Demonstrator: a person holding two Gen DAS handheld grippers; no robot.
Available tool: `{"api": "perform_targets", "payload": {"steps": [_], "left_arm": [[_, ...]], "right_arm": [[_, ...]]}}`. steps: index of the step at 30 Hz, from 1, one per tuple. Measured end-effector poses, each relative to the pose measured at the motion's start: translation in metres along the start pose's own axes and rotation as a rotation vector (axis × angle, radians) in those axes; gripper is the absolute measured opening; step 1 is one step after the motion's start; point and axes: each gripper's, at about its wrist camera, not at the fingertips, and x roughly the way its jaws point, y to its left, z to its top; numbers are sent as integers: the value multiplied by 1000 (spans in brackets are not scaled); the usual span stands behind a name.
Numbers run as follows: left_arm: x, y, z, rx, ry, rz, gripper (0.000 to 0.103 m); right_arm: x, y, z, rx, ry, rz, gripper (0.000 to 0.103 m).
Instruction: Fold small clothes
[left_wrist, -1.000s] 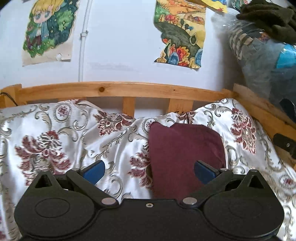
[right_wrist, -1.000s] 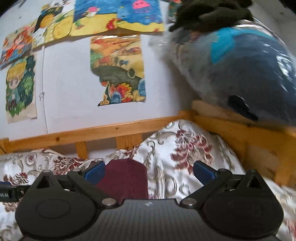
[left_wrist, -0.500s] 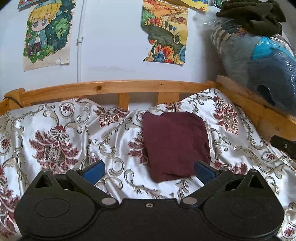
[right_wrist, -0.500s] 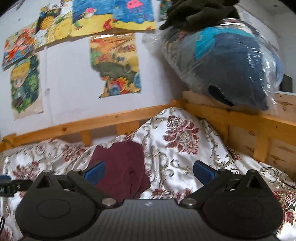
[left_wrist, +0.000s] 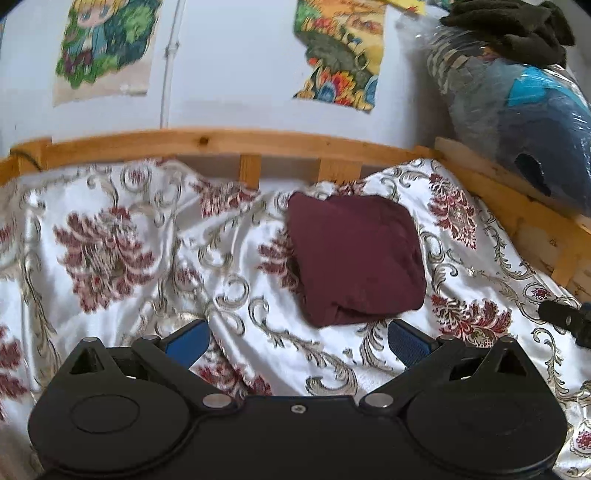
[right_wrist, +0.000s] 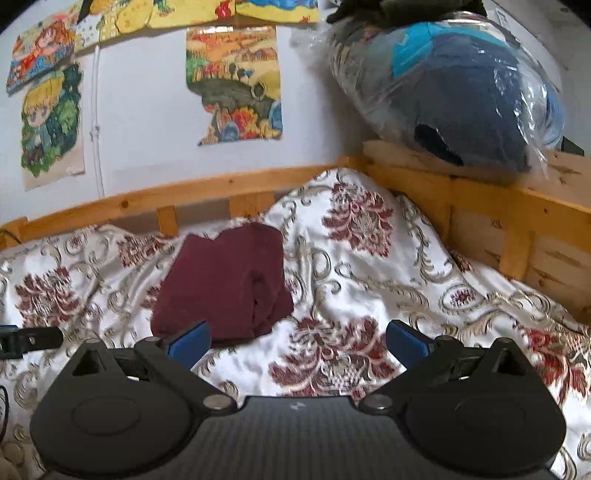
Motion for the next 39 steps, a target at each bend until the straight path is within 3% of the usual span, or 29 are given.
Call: {"api": "perform_targets", "payload": {"steps": [5, 14, 39], "left_arm": [[10, 0, -5, 0, 47, 6, 102], [8, -7, -8, 48, 41, 7, 102], [7, -7, -7, 56, 34, 17, 102]], "right_arm": [[0, 6, -4, -26, 12, 6, 103], [-4, 10, -2, -55, -7, 5, 103], [-4, 7, -2, -54, 1, 4, 103]]}}
